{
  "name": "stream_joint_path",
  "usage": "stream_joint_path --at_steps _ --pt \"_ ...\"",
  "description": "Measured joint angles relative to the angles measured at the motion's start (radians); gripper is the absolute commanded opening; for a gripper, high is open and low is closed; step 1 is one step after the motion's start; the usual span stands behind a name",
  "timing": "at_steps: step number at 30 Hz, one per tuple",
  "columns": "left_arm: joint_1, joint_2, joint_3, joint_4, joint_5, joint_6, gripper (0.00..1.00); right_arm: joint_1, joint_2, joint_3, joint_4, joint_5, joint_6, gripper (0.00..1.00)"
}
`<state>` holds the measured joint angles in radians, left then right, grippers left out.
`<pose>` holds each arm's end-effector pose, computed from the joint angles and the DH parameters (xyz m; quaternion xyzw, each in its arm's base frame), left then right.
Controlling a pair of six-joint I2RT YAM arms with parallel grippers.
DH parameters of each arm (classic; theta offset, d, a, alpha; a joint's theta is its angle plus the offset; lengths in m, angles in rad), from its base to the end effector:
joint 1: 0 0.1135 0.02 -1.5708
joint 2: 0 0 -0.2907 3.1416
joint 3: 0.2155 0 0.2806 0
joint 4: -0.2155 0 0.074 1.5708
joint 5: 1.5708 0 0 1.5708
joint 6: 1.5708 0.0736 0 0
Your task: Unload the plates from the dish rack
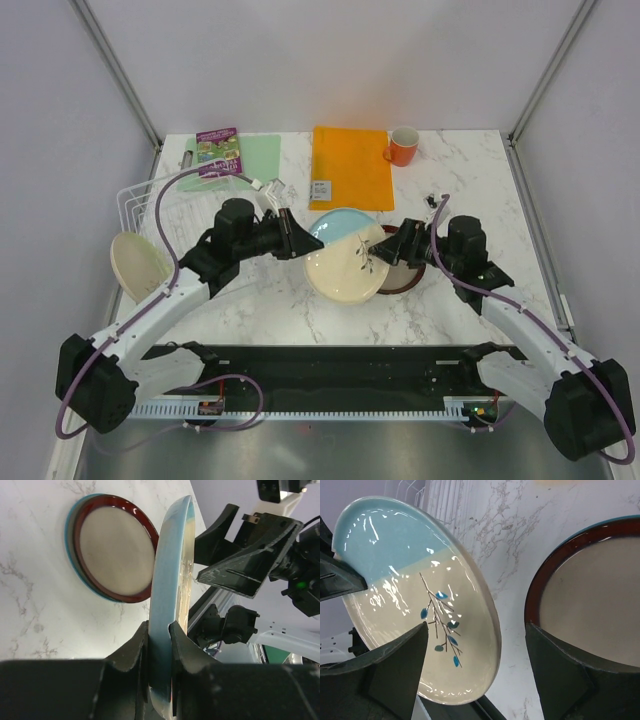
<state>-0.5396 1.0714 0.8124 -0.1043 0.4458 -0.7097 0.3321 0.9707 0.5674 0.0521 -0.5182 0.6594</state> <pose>0.2345 -0.1774 0.3066 0.0569 0.8106 -0.4714 0.3427 0.2349 0.1196 0.2536 -0.0157 0.8057 0.4481 0.3870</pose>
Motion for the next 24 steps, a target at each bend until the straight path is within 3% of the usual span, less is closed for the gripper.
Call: stream_joint_path --at_steps 3,6,7,8,12,16,17,18,19,24 --pt "-0.026 0.022 -0.003 0.050 0.007 -0.016 0.02 0.000 0.016 -0.019 0.016 0.000 0.008 0.82" --pt "-0.034 0.030 -0.014 0.095 0.010 -0.027 0.02 0.000 0.027 -0.026 0.040 -0.006 0.016 0.41" --pt "-0.034 0.031 -0.018 0.104 0.010 -0.028 0.02 0.000 0.028 -0.027 0.053 -0.011 0.024 0.11" --pt "-0.034 0.032 -0.022 0.107 0.005 -0.027 0.02 0.001 0.027 -0.028 0.061 -0.008 0.019 0.03" --pt "0.014 0.021 -0.047 0.131 0.007 -0.053 0.07 -0.032 0.010 -0.042 0.112 -0.061 0.058 0.00" --pt "0.014 -0.003 -0.051 0.138 0.006 -0.056 0.37 -0.035 -0.022 -0.046 0.122 -0.065 0.072 0.00" --pt "0.014 -0.006 -0.051 0.138 0.002 -0.056 0.53 -0.035 -0.033 -0.046 0.121 -0.063 0.074 0.00" --pt "0.014 -0.006 -0.051 0.135 -0.006 -0.051 0.55 -0.035 -0.045 -0.046 0.120 -0.061 0.078 0.00" --pt "0.011 -0.004 -0.051 0.127 -0.031 -0.042 0.64 -0.031 -0.060 -0.044 0.121 -0.061 0.085 0.00" --pt "-0.032 0.014 -0.039 0.042 -0.107 -0.003 0.71 0.003 -0.102 -0.029 0.036 -0.015 0.041 0.00"
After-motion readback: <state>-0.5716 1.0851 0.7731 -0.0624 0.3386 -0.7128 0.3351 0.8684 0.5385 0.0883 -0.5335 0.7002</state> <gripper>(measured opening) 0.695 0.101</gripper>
